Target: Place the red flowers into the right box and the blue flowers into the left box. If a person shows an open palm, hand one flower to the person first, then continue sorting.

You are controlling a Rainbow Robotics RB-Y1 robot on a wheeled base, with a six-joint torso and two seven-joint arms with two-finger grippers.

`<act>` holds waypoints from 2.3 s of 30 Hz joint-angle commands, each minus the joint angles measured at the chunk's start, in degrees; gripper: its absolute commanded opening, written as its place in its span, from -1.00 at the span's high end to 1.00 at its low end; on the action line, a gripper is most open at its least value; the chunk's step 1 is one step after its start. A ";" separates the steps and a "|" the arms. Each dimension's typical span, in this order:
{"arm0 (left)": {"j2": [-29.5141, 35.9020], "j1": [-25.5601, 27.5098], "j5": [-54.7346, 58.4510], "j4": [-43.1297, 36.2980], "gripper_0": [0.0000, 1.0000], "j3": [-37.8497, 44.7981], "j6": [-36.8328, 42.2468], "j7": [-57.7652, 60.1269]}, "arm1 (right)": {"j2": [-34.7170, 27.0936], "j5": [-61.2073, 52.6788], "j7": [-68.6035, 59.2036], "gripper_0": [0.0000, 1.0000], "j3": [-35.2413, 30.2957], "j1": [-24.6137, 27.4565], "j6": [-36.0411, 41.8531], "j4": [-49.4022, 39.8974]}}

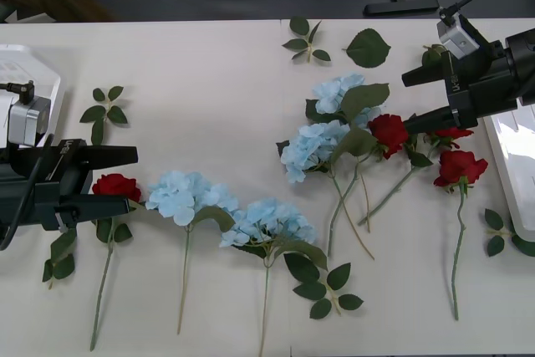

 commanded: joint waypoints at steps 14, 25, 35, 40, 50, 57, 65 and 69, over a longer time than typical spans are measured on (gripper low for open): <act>-0.83 -1.57 0.88 -0.15 -1.00 1.61 0.66 3.14 | -2.31 -0.78 -0.91 -1.00 -0.88 0.10 -0.37 -1.37; -0.83 -1.57 0.88 -0.15 -1.00 1.61 0.66 3.14 | -2.31 -0.78 -0.91 -1.00 -0.88 0.10 -0.37 -1.37; -0.83 -1.57 0.88 -0.15 -1.00 1.61 0.66 3.14 | -2.31 -0.78 -0.91 -1.00 -0.88 0.10 -0.37 -1.37; -0.83 -1.57 0.88 -0.15 -1.00 1.61 0.66 3.14 | -2.31 -0.78 -0.91 -1.00 -0.88 0.10 -0.37 -1.37; -0.83 -1.57 0.88 -0.15 -1.00 1.61 0.66 3.14 | -2.31 -0.78 -0.91 -1.00 -0.88 0.10 -0.37 -1.37; -0.83 -1.57 0.88 -0.15 -1.00 1.61 0.66 3.14 | -2.31 -0.78 -0.91 -1.00 -0.88 0.10 -0.37 -1.37; -0.83 -1.57 0.88 -0.15 -1.00 1.61 0.66 3.14 | -2.31 -0.78 -0.91 -1.00 -0.88 0.10 -0.37 -1.37; -0.83 -1.57 0.88 -0.15 -1.00 1.61 0.66 3.14 | -2.31 -0.78 -0.91 -1.00 -0.88 0.10 -0.37 -1.37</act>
